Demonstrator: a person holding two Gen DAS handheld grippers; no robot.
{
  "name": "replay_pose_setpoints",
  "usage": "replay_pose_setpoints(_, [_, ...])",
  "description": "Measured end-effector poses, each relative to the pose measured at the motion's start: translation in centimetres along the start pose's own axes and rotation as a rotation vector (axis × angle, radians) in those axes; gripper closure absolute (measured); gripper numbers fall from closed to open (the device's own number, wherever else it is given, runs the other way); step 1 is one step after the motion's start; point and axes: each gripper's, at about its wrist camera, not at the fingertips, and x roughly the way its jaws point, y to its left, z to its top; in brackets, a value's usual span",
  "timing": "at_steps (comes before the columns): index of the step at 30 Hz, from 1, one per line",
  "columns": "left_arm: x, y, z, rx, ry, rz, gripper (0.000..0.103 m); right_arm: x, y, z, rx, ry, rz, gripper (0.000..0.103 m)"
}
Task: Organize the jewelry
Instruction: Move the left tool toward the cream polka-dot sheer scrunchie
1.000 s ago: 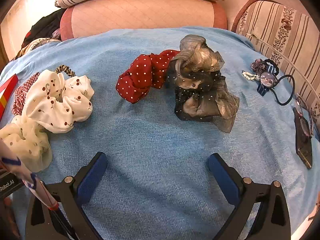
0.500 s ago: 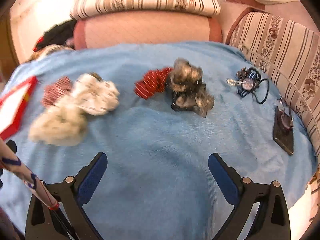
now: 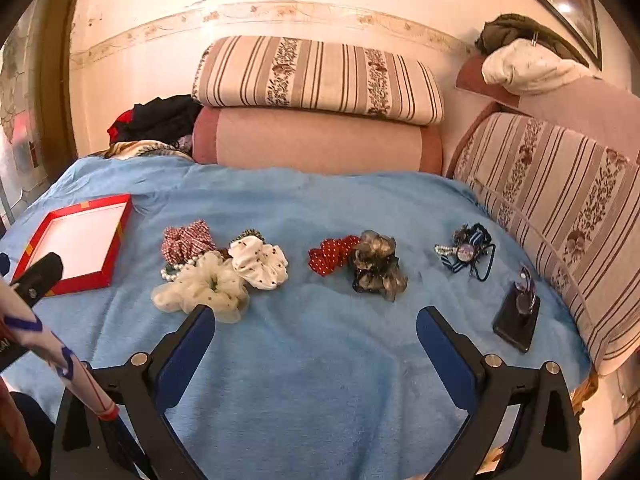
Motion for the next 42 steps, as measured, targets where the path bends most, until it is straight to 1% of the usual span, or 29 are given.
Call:
replay_pose_setpoints(3, [-0.1,0.0,-0.1,0.003,0.003,-0.002,0.000,-0.5,-0.3,-0.1,0.024,-0.012,0.026,0.001])
replay_pose_setpoints(7, [-0.3,0.0,-0.4,0.007,0.004,0.002,0.000,-0.6,-0.1,-0.2,0.018,-0.008,0.032,0.001])
replay_pose_setpoints(9, [-0.3,0.2,-0.5,0.005,0.007,-0.005,0.000,-0.5,0.0,-0.1,0.015,-0.006,0.031,0.001])
replay_pose_setpoints(20, [0.2,-1.5,-0.7,0.060,0.019,0.010,0.000,0.4,0.5,-0.3,-0.004,0.017,0.024,0.001])
replay_pose_setpoints(23, [0.7,-1.8,-0.8,0.070,0.034,0.006,0.000,0.7,0.4,-0.4,-0.004,0.023,0.026,0.001])
replay_pose_setpoints(25, [1.4,-1.9,-0.8,0.081,0.055,-0.011,0.000,1.0,0.1,-0.4,-0.003,0.029,0.038,0.001])
replay_pose_setpoints(27, [2.6,-2.0,-0.7,0.084,0.101,-0.039,0.000,1.9,-0.8,-0.4,0.021,0.046,0.055,0.002])
replay_pose_setpoints(28, [3.5,-1.9,-0.8,0.078,0.132,-0.040,0.000,2.3,-1.4,-0.3,0.036,0.053,0.051,0.003])
replay_pose_setpoints(30, [4.7,-1.8,-0.9,0.074,0.160,-0.032,0.000,3.1,-2.5,-0.4,0.070,0.069,0.050,0.003])
replay_pose_setpoints(33, [6.4,-2.0,-1.1,0.091,0.182,-0.010,0.000,4.3,-3.9,-0.6,0.107,0.093,0.051,0.003])
replay_pose_setpoints(40, [8.7,-2.9,-1.1,0.116,0.200,-0.006,0.000,6.9,-5.3,-0.9,0.129,0.136,0.057,0.004])
replay_pose_setpoints(42, [9.3,-3.2,-1.0,0.124,0.203,-0.008,0.000,7.8,-5.4,-0.8,0.124,0.151,0.056,0.006])
